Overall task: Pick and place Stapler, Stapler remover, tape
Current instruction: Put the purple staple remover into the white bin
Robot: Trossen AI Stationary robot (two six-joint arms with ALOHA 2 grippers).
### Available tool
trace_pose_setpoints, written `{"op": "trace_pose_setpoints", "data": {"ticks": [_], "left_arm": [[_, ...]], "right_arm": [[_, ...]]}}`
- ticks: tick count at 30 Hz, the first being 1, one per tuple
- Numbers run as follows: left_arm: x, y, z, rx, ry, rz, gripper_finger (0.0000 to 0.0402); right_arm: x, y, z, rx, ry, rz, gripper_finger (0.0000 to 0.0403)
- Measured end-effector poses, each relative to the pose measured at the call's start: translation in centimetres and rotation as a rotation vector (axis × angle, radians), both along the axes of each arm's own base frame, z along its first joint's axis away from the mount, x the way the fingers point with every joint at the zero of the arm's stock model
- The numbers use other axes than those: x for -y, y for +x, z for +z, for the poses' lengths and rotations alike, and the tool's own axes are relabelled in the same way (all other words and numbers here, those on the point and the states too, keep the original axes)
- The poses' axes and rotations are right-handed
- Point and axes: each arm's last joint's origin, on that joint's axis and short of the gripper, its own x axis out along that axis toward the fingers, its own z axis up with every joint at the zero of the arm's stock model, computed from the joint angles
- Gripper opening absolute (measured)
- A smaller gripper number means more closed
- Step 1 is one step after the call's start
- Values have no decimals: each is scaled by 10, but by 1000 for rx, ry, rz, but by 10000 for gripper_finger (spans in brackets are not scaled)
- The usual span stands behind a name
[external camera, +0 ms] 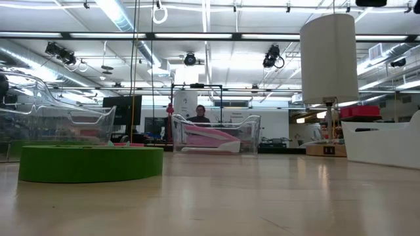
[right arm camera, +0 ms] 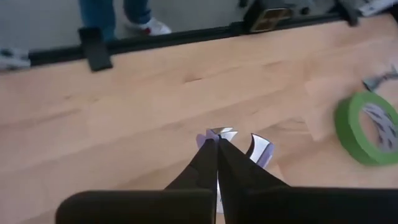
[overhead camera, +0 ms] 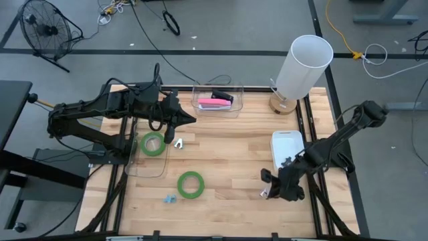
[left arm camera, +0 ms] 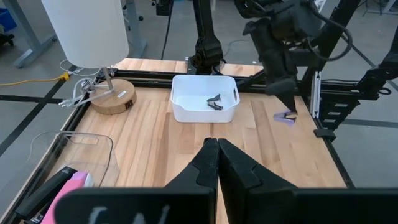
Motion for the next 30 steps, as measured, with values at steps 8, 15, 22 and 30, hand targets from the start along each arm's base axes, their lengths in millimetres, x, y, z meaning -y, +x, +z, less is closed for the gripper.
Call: {"op": "trace_pose_setpoints", "data": {"ticks": [8, 15, 22, 30], "left_arm": [[0, 0, 0, 0, 0, 0, 14], [0, 0, 0, 0, 1, -1, 14], [0, 0, 0, 0, 2, -1, 14], [0, 0, 0, 0, 2, -1, 14]], "right_arm": [[14, -2, 9, -48, 77, -143, 1], [32, -4, 13, -99, 90, -302, 1], [53, -16, 13, -192, 41, -421, 1], [76, -30, 13, -272, -36, -622, 1]]}}
